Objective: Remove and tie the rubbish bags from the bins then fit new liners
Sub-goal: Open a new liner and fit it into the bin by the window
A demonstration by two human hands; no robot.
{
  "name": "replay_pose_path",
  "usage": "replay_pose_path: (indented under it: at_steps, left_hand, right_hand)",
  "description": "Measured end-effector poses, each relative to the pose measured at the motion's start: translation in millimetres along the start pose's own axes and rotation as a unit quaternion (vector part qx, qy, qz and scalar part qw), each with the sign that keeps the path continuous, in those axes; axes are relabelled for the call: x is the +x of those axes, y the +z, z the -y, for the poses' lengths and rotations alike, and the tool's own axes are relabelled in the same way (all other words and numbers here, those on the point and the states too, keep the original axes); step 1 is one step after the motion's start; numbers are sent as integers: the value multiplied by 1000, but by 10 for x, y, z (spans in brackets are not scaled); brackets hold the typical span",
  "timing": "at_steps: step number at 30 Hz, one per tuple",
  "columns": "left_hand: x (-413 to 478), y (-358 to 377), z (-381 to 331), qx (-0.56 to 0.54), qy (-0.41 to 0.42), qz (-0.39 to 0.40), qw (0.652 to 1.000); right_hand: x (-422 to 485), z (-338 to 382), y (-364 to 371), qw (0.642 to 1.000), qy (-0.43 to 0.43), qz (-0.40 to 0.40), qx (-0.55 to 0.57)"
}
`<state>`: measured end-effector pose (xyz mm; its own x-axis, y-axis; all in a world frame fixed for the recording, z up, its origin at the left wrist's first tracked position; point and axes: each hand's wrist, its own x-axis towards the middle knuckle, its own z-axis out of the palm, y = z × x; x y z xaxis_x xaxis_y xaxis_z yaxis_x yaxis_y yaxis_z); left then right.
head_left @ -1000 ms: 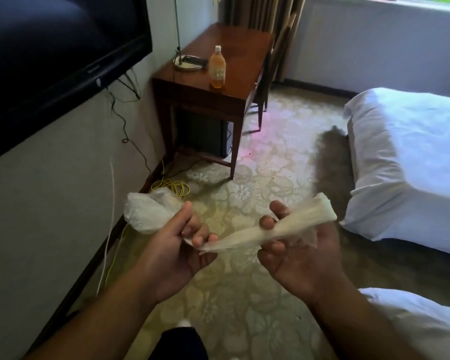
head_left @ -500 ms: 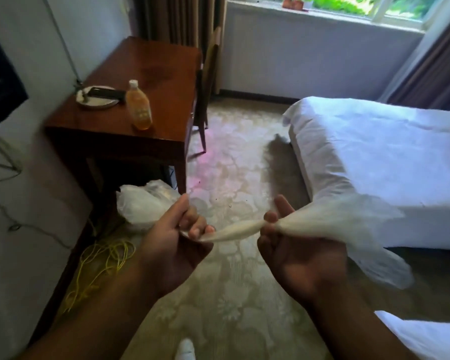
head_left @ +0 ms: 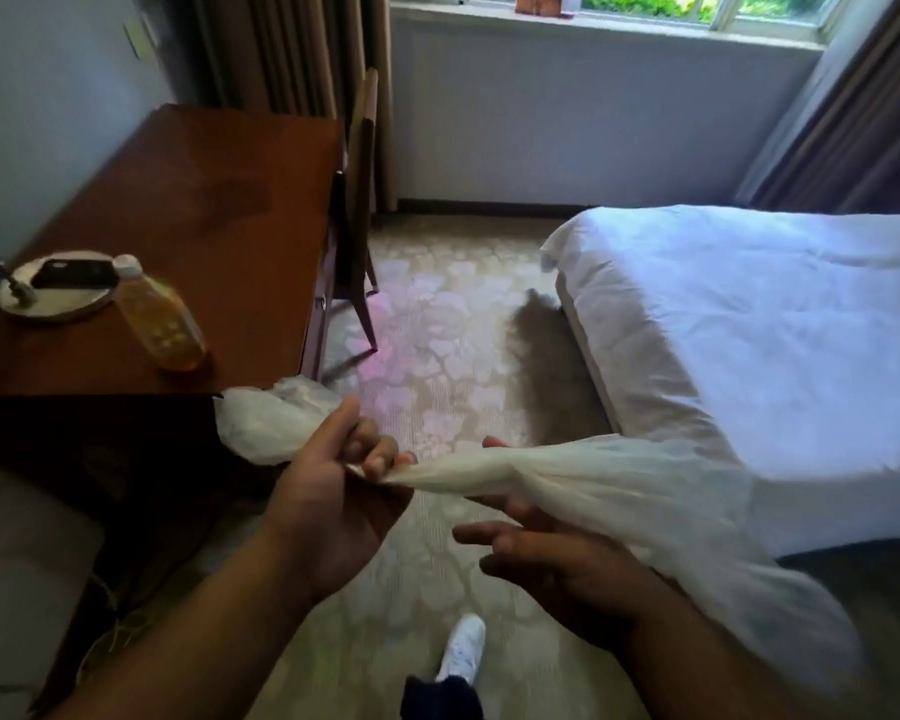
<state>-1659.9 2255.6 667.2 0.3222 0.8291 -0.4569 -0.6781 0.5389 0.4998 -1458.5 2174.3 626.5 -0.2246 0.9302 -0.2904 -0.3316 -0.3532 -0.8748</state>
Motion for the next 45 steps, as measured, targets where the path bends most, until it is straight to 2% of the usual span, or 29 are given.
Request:
replay_pose_path:
  at_steps: [3, 5, 8, 11, 15, 24, 28, 37, 45]
  left_hand:
    - [513, 313, -212, 23, 19, -24, 999]
    - [809, 510, -338, 32, 28, -32, 999]
    - [1236, 730, -469, 39, 29, -46, 998]
    - [1682, 848, -564, 29, 19, -61, 998]
    - [2389, 1016, -760, 26, 8, -58, 998]
    - [4484, 1764, -1549, 66, -6, 15, 998]
    - [5211, 2161, -1950, 112, -17, 37, 993]
    - [6747, 2764, -2289, 130, -26, -8, 991]
    - [8226, 3680, -2607, 162, 31, -24, 986]
  right_hand:
    - [576, 465, -142, 999, -17, 25, 30]
    - [980, 773, -220, 994, -38, 29, 98]
    - [1490, 1152, -387, 981, -53, -1, 188]
    - [1899, 1443, -604, 972, -39, -35, 230]
    - [2469, 1780, -973, 971, -28, -84, 220]
    - [4075, 2856, -1639, 960, -53, -206, 183]
    - [4648, 3347, -1891, 957, -91, -220, 166]
    - [5975, 3825, -2763, 954, -58, -247, 158]
    - [7323, 4869, -3741, 966, -53, -211, 139]
